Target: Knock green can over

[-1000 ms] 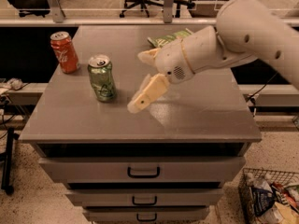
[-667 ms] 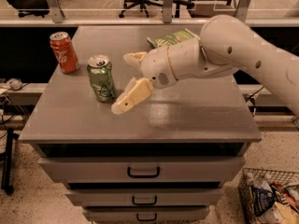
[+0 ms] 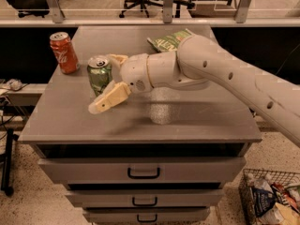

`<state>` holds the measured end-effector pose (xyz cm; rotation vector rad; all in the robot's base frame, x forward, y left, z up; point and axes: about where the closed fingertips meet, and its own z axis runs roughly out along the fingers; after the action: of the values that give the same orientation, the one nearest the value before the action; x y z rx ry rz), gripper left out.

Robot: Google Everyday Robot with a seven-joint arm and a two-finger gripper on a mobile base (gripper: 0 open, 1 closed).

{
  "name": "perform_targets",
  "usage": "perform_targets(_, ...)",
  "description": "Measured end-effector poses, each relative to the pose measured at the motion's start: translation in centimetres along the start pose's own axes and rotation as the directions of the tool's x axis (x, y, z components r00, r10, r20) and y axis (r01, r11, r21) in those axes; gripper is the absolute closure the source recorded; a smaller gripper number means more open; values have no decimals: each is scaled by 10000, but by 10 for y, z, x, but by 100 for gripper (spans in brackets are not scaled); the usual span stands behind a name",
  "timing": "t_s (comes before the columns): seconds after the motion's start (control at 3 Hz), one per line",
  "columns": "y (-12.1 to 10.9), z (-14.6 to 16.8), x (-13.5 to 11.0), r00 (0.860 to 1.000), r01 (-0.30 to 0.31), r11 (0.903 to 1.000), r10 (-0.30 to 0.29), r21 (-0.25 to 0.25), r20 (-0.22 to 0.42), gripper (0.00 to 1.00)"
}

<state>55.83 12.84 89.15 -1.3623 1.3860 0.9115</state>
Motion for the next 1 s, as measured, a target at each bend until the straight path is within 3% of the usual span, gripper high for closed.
perform_targets(0.33,-2,17,9,9999,-130,9999,130,44,36,16)
perform_targets(0.67,-8,18,17,9996,-274,9992,272,279,62,39)
perform_targets(1.0,-21,2,19,9993,-359,9963,354,779,81,63)
